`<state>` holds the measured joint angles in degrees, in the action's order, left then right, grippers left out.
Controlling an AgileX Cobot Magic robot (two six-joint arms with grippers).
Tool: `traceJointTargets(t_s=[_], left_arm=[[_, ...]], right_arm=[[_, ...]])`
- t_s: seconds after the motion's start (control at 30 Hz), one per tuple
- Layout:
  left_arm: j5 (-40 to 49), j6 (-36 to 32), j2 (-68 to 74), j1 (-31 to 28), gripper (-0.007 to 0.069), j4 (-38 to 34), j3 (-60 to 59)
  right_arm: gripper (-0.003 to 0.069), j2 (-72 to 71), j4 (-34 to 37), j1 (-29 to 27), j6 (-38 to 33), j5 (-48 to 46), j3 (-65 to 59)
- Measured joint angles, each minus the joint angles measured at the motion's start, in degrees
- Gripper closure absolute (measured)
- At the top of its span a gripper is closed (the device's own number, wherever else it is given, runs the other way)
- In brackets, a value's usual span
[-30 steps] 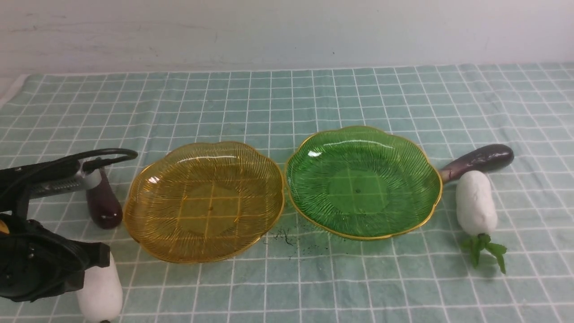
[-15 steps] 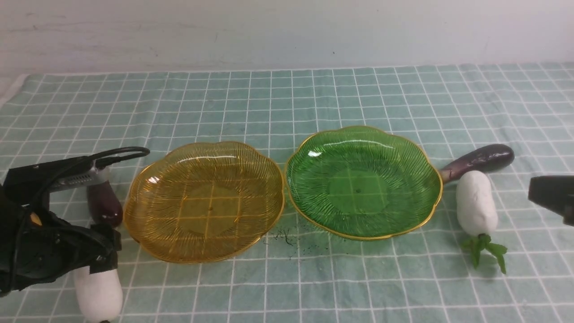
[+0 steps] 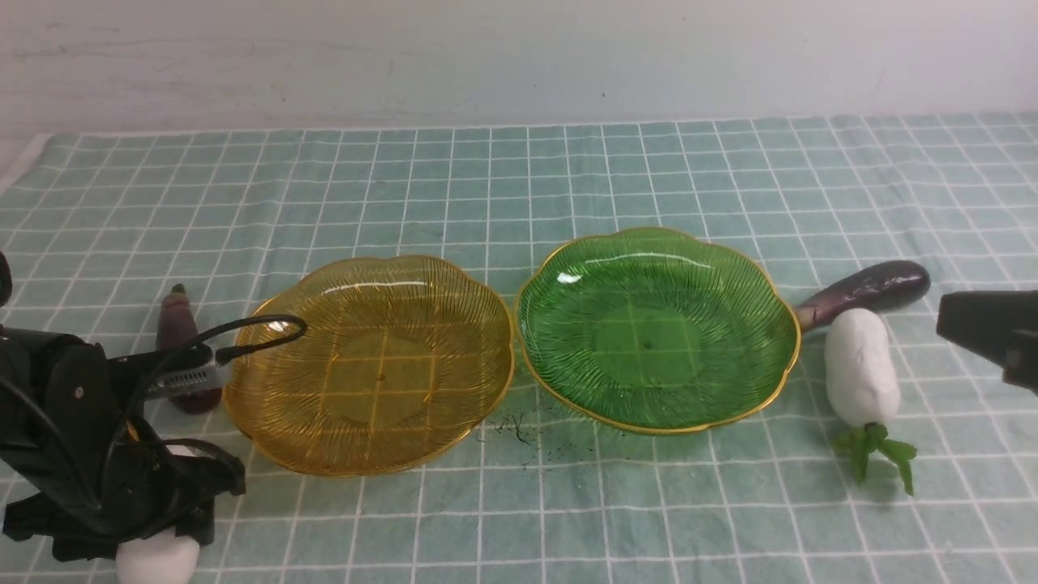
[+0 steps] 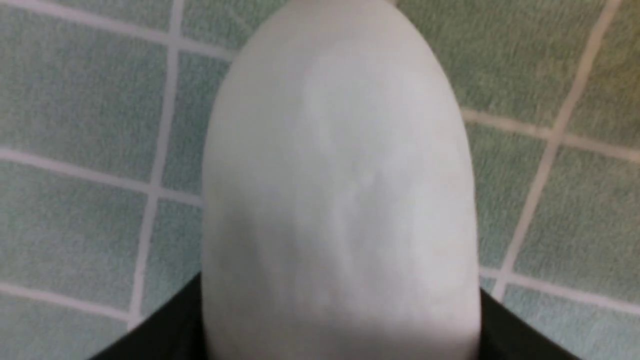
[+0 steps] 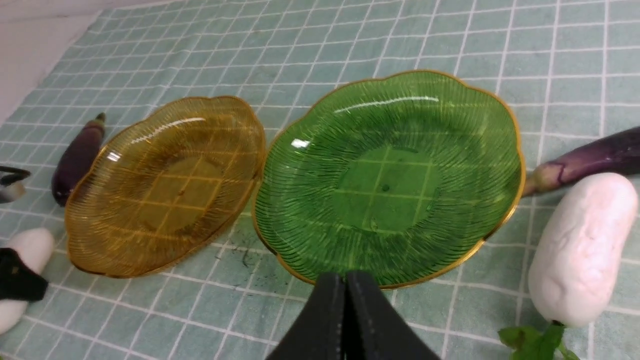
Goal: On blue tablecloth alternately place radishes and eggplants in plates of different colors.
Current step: 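Pick up the white radish and place it in the left plate, then place the white radish onto the plate beside the other radish with the right gripper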
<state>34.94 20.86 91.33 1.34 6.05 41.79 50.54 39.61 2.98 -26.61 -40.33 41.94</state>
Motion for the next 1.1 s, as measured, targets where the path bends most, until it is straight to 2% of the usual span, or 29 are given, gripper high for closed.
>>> traceJointTargets(t_s=[0.13, 0.17, 0.23, 0.33, 0.43, 0.5, 0.53, 0.63, 0.67, 0.73, 0.83, 0.87, 0.97, 1.1], left_arm=[[5.82, -1.68, -4.59, 0.2, 0.0178, -0.42, 2.19], [7.26, -3.43, -7.79, 0.85, 0.0178, -0.9, 4.23], [7.17, -5.51, -10.67, 2.06, 0.0178, -1.8, 6.18], [3.87, -9.64, -15.2, 5.12, 0.0178, -6.8, 12.03], [1.55, -10.16, -14.61, 6.35, 0.0178, -9.8, 15.12], [-0.12, -11.15, -11.71, 7.09, 0.0178, -11.38, 18.02], [-0.2, -11.26, -11.4, 7.1, 0.0178, -11.58, 18.26], [-0.66, -12.58, -4.5, 7.31, 0.0178, -11.78, 21.74], [-0.66, -12.58, -4.08, 7.31, 0.0178, -11.78, 21.89], [-0.66, -12.79, 1.53, 7.32, 0.0178, -11.78, 23.7], [-0.66, -12.89, 6.51, 7.32, 0.0178, -11.78, 25.54], [-0.66, -12.89, 6.8, 7.32, 0.0178, -11.78, 25.67], [-0.59, -12.61, 10.38, 7.32, 0.0169, -12.27, 27.45], [-0.43, -12.55, 12.24, 7.37, 0.0054, -12.58, 28.14]], right_arm=[[0.0673, 4.35, -5.87, -2.08, 6.15, -0.96, 2.16], [0.0673, 7.48, -9.69, -3.72, 9.86, -1.88, 3.75], [0.0673, 9.64, -12.08, -4.72, 11.67, -2.36, 4.84], [0.0661, 17.08, -17.79, -5.94, 15.81, -2.67, 8.17], [0.0643, 20.55, -18.37, -5.95, 16.1, -2.67, 9.57], [0.0568, 27.4, -18.31, -5.77, 15.32, -2.56, 12.39], [0.0561, 27.85, -18.31, -5.77, 15.32, -2.55, 12.56], [0.0405, 35.52, -18.31, -5.5, 13.43, -1.88, 15.73], [0.0396, 36.39, -18.31, -5.5, 13.31, -1.88, 16.1], [0.0251, 41.53, -18.2, -5.46, 13.54, -1.28, 18.27], [0.0129, 46.45, -17.36, -5.46, 14.0, -0.93, 20.38], [0.0129, 46.78, -17.28, -5.46, 14.0, -0.87, 20.65], [0.0048, 51.2, -16.95, -5.46, 14.0, -0.63, 22.26], [0.0032, 55.93, -16.54, -5.46, 14.0, 0.31, 22.82]])
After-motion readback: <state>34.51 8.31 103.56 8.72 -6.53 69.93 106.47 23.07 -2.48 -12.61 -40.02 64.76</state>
